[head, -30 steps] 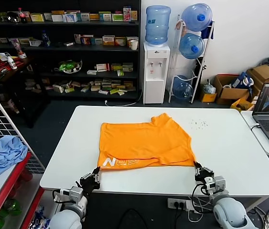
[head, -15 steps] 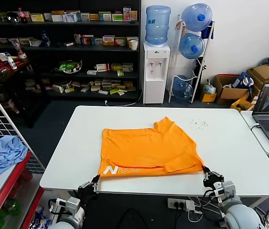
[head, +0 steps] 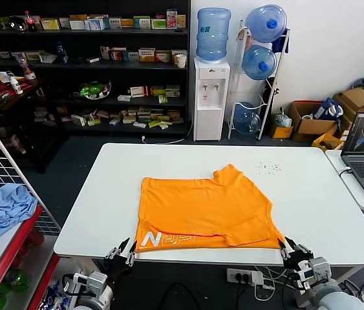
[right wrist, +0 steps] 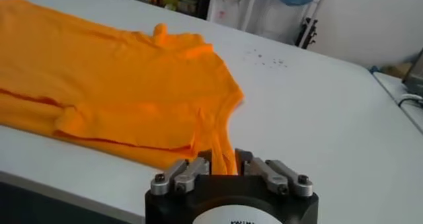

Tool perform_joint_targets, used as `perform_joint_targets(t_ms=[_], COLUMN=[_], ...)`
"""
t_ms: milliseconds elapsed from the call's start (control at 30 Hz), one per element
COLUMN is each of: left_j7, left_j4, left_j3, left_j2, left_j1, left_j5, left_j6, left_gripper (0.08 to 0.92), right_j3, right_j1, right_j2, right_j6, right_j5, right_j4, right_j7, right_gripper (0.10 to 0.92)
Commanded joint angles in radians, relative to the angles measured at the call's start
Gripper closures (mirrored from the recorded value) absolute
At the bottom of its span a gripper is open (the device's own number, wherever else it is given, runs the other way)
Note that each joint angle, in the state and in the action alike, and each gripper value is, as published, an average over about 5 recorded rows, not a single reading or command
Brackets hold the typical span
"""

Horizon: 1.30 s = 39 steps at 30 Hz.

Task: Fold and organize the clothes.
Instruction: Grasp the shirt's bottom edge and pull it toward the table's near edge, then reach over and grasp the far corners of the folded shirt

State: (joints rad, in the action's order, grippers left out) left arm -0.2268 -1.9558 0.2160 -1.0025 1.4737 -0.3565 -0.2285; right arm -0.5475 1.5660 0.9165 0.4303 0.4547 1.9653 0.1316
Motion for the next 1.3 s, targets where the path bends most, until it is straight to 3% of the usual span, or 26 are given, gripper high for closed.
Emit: perform_joint_targets(t_ms=[33, 300, 467, 667, 867, 1067, 1300], left_j7=[0.004, 0.078, 0.108, 0.083, 0.065, 0.071, 0.064], left_j4=[-0.042, 0.053, 0.187, 0.362, 0.53, 0.721, 0.85], left_j3=[0.018, -0.007, -0.082, -0.173, -0.237, -0.275, -0.276], left_j2=[0.022, 0.023, 0.018, -0.026, -0.073, -0.128, -0.191], left_j1=[-0.032, -0.268, -0.445, -0.655, -0.804, -0.896, -0.936], left_j5=[-0.014, -0.071, -0.127, -0.235, -0.281, -0.272, -0.26], left_j6=[-0.055, -0.056, -0.066, -0.14, -0.155, -0.134, -0.126], left_gripper=[0.542, 0.3, 0.186, 0.177, 0.177, 0.177, 0.177], right_j3=[-0.041, 0.03, 0.162, 0.316, 0.451, 0.527, 0.568], right_j1=[0.004, -0.266, -0.532, -0.843, -1.026, -1.128, -1.158], right_j2=[-0.037, -0.126, -0.156, -0.1, -0.005, 0.121, 0.219], right_j6=[0.033, -0.101, 0.009, 0.141, 0.153, 0.072, 0.04], right_j5=[0.179, 0.323, 0.422, 0.443, 0.356, 0.233, 0.136], right_j4=[0.087, -0.1, -0.278, -0.492, -0.71, -0.925, -1.034], right_j7=[0.04, -0.117, -0.141, -0.178, -0.218, -0.268, -0.308], right_gripper=[0.536, 0.303, 0.213, 0.203, 0.203, 0.203, 0.203])
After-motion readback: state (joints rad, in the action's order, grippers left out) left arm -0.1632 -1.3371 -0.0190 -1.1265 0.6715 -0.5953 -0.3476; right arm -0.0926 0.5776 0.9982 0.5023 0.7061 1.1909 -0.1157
